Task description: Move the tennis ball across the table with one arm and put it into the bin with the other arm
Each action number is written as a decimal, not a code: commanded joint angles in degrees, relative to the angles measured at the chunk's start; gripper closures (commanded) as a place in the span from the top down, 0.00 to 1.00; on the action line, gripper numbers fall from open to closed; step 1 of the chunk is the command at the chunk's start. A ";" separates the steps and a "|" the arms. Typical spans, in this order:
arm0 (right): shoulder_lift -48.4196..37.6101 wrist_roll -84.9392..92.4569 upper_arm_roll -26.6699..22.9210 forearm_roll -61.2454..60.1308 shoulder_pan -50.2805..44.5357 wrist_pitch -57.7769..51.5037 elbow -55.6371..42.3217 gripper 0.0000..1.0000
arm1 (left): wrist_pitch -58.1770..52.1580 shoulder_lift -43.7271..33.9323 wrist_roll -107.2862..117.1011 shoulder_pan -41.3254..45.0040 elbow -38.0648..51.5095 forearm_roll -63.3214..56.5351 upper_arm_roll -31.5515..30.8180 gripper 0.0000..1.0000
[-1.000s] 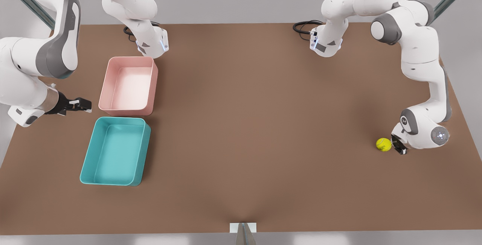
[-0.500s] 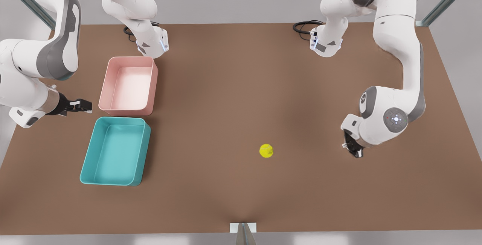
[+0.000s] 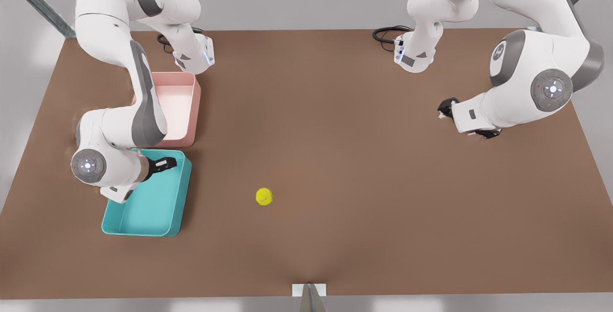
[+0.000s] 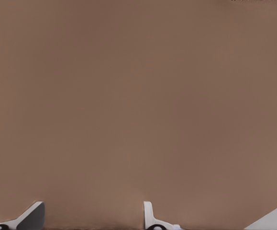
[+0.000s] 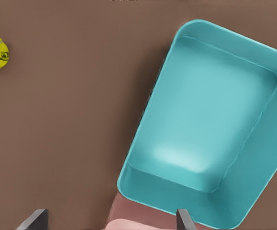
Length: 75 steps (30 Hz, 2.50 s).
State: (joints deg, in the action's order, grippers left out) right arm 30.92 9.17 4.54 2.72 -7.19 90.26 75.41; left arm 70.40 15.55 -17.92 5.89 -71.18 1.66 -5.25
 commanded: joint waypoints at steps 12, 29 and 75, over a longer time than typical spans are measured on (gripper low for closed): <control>21.11 -38.87 0.12 -8.87 -13.37 35.25 -8.44 1.00 | -4.04 0.71 41.74 -0.35 0.16 0.01 -0.03 1.00; 21.82 -40.90 -0.32 -4.57 -15.04 35.16 -2.73 1.00 | -6.59 0.71 41.83 -1.49 0.25 0.18 -0.11 1.00; 6.35 8.50 -0.76 6.59 9.13 10.20 1.58 0.75 | -6.42 2.29 41.83 -1.32 0.07 0.97 -0.20 1.00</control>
State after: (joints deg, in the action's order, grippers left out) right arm 37.15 -15.24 3.79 5.62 0.70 106.81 77.04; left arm 64.09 17.91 23.39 4.58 -71.13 2.63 -5.52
